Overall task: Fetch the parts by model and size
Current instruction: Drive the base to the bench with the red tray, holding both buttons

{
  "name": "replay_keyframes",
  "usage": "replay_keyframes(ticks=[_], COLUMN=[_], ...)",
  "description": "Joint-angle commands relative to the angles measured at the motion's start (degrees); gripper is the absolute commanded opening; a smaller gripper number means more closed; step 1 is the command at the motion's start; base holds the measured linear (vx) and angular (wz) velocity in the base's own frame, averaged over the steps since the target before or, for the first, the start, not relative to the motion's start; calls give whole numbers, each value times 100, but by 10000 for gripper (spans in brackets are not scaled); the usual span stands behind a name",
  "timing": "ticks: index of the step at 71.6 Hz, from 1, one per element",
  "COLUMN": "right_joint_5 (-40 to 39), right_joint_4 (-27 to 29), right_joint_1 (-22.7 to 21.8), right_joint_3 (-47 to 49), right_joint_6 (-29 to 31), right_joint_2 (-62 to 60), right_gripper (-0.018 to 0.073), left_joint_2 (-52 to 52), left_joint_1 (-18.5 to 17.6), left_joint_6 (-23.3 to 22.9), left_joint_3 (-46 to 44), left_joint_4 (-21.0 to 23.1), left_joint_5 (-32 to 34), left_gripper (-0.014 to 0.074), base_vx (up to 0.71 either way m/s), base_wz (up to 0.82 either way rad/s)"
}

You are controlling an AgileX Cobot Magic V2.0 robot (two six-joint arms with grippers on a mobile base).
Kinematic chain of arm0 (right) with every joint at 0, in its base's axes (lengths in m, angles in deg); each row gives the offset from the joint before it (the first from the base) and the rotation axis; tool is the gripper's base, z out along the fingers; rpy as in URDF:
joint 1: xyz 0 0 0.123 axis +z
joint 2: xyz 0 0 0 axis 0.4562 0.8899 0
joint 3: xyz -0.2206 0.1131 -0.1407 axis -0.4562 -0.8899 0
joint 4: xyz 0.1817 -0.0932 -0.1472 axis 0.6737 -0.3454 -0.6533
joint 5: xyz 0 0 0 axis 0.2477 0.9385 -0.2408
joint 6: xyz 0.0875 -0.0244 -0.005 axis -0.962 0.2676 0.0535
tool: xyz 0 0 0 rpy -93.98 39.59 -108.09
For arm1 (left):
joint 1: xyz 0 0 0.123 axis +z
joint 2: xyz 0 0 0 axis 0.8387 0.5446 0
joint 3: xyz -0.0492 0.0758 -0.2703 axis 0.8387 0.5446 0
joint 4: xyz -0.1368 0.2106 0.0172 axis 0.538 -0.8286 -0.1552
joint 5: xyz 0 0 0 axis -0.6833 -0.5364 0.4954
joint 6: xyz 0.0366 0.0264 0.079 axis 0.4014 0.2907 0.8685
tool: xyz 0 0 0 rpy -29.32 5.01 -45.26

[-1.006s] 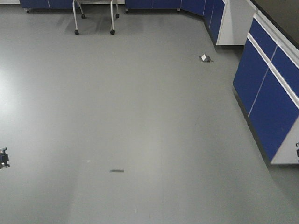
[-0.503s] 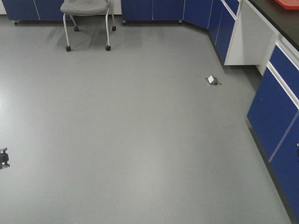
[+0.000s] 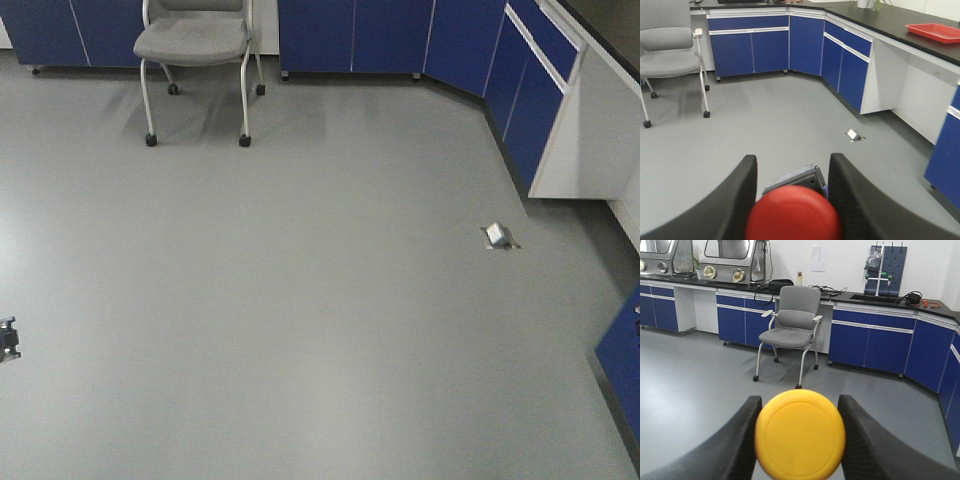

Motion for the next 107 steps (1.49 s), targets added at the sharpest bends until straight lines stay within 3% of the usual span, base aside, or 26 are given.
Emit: replay_keyframes(ticks=[1, 107], right_joint_5=[-503, -501], right_joint_4=[-46, -46], right_joint_1=[-11, -11], right_joint_3=[146, 146], right_joint_6=[31, 31], right_joint_2=[64, 76], right_gripper=[-10, -10], left_joint_2=[75, 75], left_joint_1=[-14, -14], left_joint_6=[-14, -14], left_joint_3=[-154, -154], left_joint_4=[2, 2], left_joint_5=[500, 500], left_gripper=[-7, -7], base_vx=[68, 64], base_wz=[7, -2])
